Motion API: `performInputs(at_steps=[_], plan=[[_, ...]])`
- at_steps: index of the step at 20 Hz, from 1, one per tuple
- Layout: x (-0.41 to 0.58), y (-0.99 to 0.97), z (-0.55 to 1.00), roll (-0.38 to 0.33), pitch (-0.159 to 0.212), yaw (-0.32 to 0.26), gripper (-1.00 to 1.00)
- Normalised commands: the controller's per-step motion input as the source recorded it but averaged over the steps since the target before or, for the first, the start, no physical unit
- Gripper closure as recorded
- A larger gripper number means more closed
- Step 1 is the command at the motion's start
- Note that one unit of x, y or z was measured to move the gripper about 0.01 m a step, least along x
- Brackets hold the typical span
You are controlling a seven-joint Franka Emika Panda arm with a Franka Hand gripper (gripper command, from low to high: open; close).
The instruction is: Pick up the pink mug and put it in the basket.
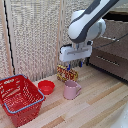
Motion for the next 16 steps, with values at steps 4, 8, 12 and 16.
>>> performInputs(at_steps=[4,8,12,16], plan=[[0.0,-0.15,-0.29,-0.014,0.0,0.11,-1.0],[0.023,-0.27,-0.28,-0.003,0.0,0.129,-1.0],[0.015,-0.27,-0.29,0.0,0.0,0.12,-1.0],[0.001,-0.22,-0.31,0.0,0.0,0.108,-1.0]])
